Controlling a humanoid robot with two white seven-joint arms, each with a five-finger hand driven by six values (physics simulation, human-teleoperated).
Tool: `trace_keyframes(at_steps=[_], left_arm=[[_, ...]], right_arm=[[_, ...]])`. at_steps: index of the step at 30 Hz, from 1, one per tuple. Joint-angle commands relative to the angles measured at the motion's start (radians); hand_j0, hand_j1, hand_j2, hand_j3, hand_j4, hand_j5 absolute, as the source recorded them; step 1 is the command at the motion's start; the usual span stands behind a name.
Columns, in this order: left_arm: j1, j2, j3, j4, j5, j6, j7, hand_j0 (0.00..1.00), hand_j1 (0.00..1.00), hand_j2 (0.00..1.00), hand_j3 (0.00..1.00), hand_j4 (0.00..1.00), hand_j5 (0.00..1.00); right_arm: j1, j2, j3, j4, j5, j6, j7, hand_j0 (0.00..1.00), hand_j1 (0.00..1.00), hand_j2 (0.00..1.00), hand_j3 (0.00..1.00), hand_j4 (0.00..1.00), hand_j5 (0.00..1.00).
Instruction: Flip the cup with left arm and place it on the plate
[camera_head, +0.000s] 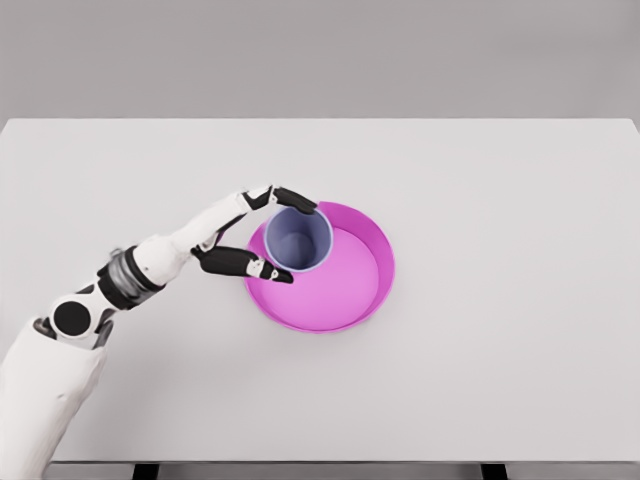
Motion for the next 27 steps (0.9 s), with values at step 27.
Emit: trace_keyframes(at_steps=[27], left_arm=[[0.005, -0.032, -0.078, 0.078, -0.047, 0.002, 0.001, 0.71, 0.71, 0.71, 0.71, 0.71, 0.71]], right_arm=[[0.002, 0.0, 0.0, 0.0, 0.0, 0.0, 0.0, 1.0, 1.0, 1.0, 1.0, 1.0, 1.0]])
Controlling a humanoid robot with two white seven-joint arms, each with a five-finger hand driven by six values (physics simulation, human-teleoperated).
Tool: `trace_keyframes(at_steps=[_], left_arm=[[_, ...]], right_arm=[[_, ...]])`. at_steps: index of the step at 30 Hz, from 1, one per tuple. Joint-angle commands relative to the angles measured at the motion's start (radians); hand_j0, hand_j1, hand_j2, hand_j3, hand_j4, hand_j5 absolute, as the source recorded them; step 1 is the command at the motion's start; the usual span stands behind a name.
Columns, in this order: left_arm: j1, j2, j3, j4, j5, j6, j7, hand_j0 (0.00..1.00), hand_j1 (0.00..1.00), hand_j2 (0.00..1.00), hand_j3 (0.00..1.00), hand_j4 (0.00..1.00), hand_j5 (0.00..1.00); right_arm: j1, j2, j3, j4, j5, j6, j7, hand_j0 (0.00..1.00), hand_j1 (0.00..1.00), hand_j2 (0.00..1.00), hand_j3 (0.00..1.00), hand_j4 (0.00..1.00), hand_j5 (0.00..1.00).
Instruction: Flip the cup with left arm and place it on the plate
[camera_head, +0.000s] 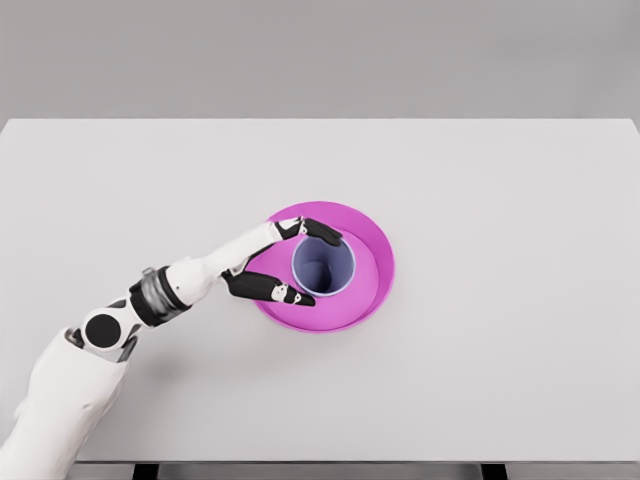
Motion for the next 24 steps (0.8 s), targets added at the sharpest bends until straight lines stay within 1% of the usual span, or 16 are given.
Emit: trace_keyframes(at_steps=[1, 2, 3, 4, 5, 6, 9, 24], left_arm=[[0.0, -0.001, -0.002, 0.01, 0.005, 0.002, 0.0, 0.72, 0.72, 0.72, 0.72, 0.72, 0.72], [0.0, -0.001, -0.003, 0.01, 0.003, 0.002, 0.0, 0.81, 0.81, 0.81, 0.81, 0.81, 0.81], [0.0, -0.002, -0.003, 0.01, -0.001, 0.002, 0.0, 0.85, 0.85, 0.85, 0.85, 0.85, 0.85], [0.002, -0.002, -0.003, 0.01, -0.012, 0.002, 0.0, 0.86, 0.86, 0.86, 0.86, 0.86, 0.86], [0.0, -0.002, -0.003, 0.01, -0.02, 0.002, 0.0, 0.9, 0.9, 0.9, 0.9, 0.9, 0.9], [0.0, -0.009, -0.002, 0.01, -0.026, 0.002, 0.0, 0.99, 0.99, 0.99, 0.99, 0.99, 0.99], [0.0, -0.009, -0.002, 0.01, -0.026, 0.002, 0.0, 1.0, 1.0, 1.0, 1.0, 1.0, 1.0], [0.002, -0.009, -0.002, 0.007, -0.027, 0.002, 0.0, 1.0, 1.0, 1.0, 1.0, 1.0, 1.0]], right_arm=[[0.0, 0.0, 0.0, 0.0, 0.0, 0.0, 0.0, 1.0, 1.0, 1.0, 1.0, 1.0, 1.0], [0.0, 0.0, 0.0, 0.0, 0.0, 0.0, 0.0, 1.0, 1.0, 1.0, 1.0, 1.0, 1.0], [0.0, 0.0, 0.0, 0.0, 0.0, 0.0, 0.0, 1.0, 1.0, 1.0, 1.0, 1.0, 1.0], [-0.002, 0.0, 0.0, 0.0, 0.0, 0.0, 0.0, 1.0, 1.0, 1.0, 1.0, 1.0, 1.0], [0.0, 0.0, 0.0, 0.0, 0.0, 0.0, 0.0, 1.0, 1.0, 1.0, 1.0, 1.0, 1.0], [0.0, 0.0, 0.0, 0.0, 0.0, 0.0, 0.0, 1.0, 1.0, 1.0, 1.0, 1.0, 1.0], [0.0, 0.0, 0.0, 0.0, 0.0, 0.0, 0.0, 1.0, 1.0, 1.0, 1.0, 1.0, 1.0], [-0.002, 0.0, 0.0, 0.0, 0.0, 0.0, 0.0, 1.0, 1.0, 1.0, 1.0, 1.0, 1.0]])
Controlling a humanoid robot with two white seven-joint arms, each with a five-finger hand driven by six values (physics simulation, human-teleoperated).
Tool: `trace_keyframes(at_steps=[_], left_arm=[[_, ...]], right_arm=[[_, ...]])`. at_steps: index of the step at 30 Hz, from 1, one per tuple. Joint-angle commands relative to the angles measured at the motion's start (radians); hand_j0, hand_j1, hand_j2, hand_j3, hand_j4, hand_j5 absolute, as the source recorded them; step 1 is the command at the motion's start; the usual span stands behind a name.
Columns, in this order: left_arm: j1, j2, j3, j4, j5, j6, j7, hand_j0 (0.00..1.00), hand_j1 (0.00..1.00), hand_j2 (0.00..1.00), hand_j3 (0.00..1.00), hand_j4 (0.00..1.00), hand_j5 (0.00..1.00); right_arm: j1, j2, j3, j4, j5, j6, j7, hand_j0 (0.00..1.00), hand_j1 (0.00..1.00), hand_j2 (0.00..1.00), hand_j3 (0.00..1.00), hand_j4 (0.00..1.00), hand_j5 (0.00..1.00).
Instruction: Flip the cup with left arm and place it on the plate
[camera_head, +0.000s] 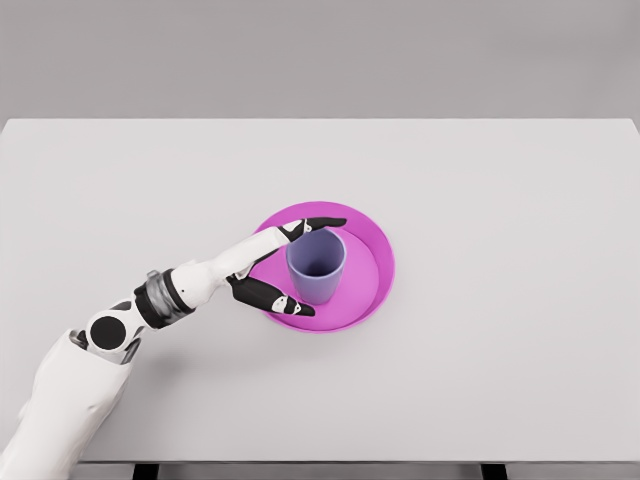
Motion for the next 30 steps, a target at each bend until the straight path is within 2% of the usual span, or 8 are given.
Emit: trace_keyframes(at_steps=[1, 13, 19, 22, 27, 30], left_arm=[[0.0, 0.001, 0.001, -0.002, 0.01, 0.002, 0.0, 1.0, 1.0, 1.0, 1.0, 1.0, 1.0], [-0.002, 0.02, 0.033, -0.013, 0.011, 0.002, 0.0, 1.0, 1.0, 1.0, 1.0, 1.0, 1.0], [0.025, 0.069, 0.148, -0.01, 0.011, 0.002, 0.0, 1.0, 1.0, 1.0, 1.0, 1.0, 1.0], [0.025, 0.101, 0.171, -0.007, 0.01, 0.002, 0.0, 1.0, 1.0, 1.0, 1.0, 1.0, 1.0], [0.052, 0.158, 0.283, 0.01, 0.005, 0.002, 0.0, 1.0, 1.0, 1.0, 1.0, 1.0, 1.0], [0.043, 0.182, 0.323, 0.092, 0.005, 0.002, 0.0, 1.0, 1.0, 1.0, 1.0, 1.0, 1.0]], right_arm=[[0.0, 0.0, 0.0, 0.0, 0.0, 0.0, 0.0, 1.0, 1.0, 1.0, 1.0, 1.0, 1.0], [0.0, 0.0, 0.0, 0.0, 0.0, 0.0, 0.0, 1.0, 1.0, 1.0, 1.0, 1.0, 1.0], [0.0, 0.0, 0.0, 0.0, 0.0, 0.0, 0.0, 1.0, 1.0, 1.0, 1.0, 1.0, 1.0], [0.0, 0.0, 0.0, 0.0, 0.0, 0.0, 0.0, 1.0, 1.0, 1.0, 1.0, 1.0, 1.0], [0.002, 0.0, 0.0, 0.0, 0.0, 0.0, 0.0, 1.0, 1.0, 1.0, 1.0, 1.0, 1.0], [0.002, 0.0, 0.0, 0.0, 0.0, 0.0, 0.0, 1.0, 1.0, 1.0, 1.0, 1.0, 1.0]])
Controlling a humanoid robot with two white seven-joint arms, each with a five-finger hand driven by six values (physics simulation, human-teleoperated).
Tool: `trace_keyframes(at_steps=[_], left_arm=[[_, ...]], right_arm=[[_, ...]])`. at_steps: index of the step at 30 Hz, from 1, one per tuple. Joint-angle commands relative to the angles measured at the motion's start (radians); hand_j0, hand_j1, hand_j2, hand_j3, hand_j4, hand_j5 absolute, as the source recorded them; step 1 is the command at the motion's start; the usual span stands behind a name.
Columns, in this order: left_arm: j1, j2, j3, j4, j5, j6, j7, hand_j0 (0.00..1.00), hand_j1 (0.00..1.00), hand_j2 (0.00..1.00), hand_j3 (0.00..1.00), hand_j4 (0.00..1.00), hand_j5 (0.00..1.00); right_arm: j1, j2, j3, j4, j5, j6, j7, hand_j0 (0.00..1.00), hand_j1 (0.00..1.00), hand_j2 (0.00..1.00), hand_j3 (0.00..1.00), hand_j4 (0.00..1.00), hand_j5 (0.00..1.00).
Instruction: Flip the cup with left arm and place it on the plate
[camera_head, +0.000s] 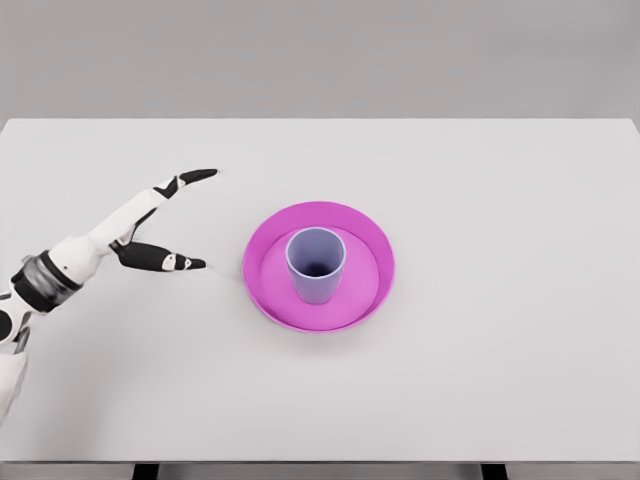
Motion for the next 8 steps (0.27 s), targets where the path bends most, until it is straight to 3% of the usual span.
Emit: trace_keyframes(at_steps=[1, 3, 8], left_arm=[[0.0, 0.035, 0.06, 0.061, 0.008, 0.002, 0.0, 1.0, 1.0, 1.0, 1.0, 1.0, 1.0], [0.003, 0.042, 0.092, 0.077, 0.008, 0.002, 0.0, 1.0, 1.0, 1.0, 1.0, 1.0, 1.0], [-0.003, 0.04, 0.092, 0.095, 0.008, 0.002, 0.0, 1.0, 1.0, 1.0, 1.0, 1.0, 1.0]], right_arm=[[0.0, 0.0, 0.0, 0.0, 0.0, 0.0, 0.0, 1.0, 1.0, 1.0, 1.0, 1.0, 1.0], [0.0, 0.0, 0.0, 0.0, 0.0, 0.0, 0.0, 1.0, 1.0, 1.0, 1.0, 1.0, 1.0], [-0.002, 0.0, 0.0, 0.0, 0.0, 0.0, 0.0, 1.0, 1.0, 1.0, 1.0, 1.0, 1.0]])
